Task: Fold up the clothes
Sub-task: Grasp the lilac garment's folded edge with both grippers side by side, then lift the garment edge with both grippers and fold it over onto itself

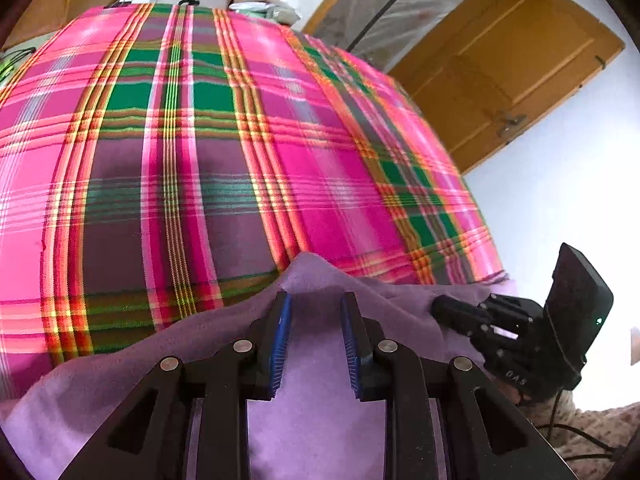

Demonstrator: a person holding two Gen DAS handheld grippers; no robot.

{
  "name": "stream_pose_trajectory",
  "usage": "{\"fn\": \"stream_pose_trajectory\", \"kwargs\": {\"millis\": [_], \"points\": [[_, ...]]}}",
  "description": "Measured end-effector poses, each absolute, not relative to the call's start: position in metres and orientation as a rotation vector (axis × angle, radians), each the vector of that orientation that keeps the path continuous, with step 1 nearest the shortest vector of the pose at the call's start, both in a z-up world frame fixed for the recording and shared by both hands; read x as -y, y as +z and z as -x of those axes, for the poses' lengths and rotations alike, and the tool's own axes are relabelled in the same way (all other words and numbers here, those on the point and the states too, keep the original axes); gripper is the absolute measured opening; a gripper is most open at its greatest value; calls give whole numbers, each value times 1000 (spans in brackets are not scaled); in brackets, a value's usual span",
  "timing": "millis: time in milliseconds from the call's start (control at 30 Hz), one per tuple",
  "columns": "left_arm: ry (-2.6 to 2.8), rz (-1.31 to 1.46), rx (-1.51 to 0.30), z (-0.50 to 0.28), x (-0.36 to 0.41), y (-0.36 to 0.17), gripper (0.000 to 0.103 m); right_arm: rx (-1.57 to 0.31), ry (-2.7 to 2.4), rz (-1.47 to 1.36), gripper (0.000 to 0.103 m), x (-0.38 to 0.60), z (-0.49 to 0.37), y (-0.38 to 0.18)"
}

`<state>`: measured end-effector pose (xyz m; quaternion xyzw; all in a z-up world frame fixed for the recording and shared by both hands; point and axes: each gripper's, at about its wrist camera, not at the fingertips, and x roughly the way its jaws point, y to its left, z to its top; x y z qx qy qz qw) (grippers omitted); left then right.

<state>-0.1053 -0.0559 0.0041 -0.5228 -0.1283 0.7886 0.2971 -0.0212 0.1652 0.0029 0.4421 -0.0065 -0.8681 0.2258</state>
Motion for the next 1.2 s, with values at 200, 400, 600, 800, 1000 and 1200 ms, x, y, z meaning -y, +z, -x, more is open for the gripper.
{"fn": "stream_pose_trajectory", "kwargs": {"millis": [200,400,600,800,1000,1200], "points": [[2092,1399,395,113,58,0,26,92,-2499,-1226,7,-191,22,8],[2121,1397,446,105,63,3,26,178,-2720,-1269,12,-246,-1,17],[2183,1360,412,84,67,17,26,269,-2842,-1279,13,-285,-39,23],[2265,1336,436,49,95,24,26,110,-2820,-1284,13,-268,-62,17],[2381,1360,501,7,149,15,26,92,-2850,-1347,16,-271,-86,4],[2489,1338,588,-39,199,8,26,28,-2837,-1282,25,-246,-104,13]]}}
